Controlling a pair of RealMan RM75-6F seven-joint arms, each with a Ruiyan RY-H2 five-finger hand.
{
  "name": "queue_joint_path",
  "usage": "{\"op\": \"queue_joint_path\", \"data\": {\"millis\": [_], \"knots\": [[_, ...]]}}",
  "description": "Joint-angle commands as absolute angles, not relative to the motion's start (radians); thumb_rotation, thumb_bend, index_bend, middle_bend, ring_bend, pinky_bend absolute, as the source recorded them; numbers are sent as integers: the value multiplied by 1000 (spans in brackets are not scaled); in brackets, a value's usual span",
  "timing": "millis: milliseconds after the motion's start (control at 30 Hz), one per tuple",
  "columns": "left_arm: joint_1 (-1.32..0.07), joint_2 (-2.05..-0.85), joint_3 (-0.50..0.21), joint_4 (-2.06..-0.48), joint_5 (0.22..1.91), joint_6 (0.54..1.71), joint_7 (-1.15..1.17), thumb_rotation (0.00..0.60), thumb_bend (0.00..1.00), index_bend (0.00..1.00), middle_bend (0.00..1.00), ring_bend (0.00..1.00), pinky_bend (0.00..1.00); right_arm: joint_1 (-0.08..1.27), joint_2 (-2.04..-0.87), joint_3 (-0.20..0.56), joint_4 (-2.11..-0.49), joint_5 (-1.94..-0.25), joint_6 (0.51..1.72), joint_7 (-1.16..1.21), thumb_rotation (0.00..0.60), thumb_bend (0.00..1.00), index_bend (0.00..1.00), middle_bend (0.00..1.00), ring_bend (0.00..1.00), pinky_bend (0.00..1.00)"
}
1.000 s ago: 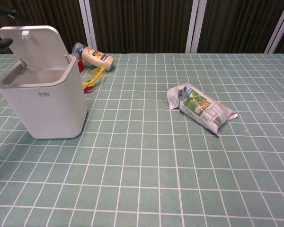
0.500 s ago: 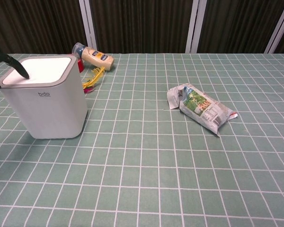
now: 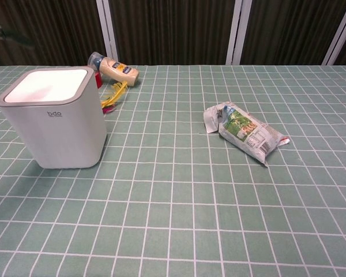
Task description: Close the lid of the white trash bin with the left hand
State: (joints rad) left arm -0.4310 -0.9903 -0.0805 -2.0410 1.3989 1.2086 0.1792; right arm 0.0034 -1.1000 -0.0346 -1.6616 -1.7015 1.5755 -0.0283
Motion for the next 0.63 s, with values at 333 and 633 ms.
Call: {"op": "queue_joint_path", "data": {"millis": [333, 633], "knots": [[-12, -1123, 124, -1687, 1753, 1726, 137, 600, 458, 109, 31, 16, 96, 2, -1098, -40, -1662, -1709, 1576, -26, 600, 210, 0, 0, 0, 0], [14, -1150, 124, -1597, 1733, 1712, 73, 600, 425, 125, 0, 0, 0, 15, -1097, -46, -1664, -1708, 1545, -24, 600, 210, 0, 0, 0, 0]]}}
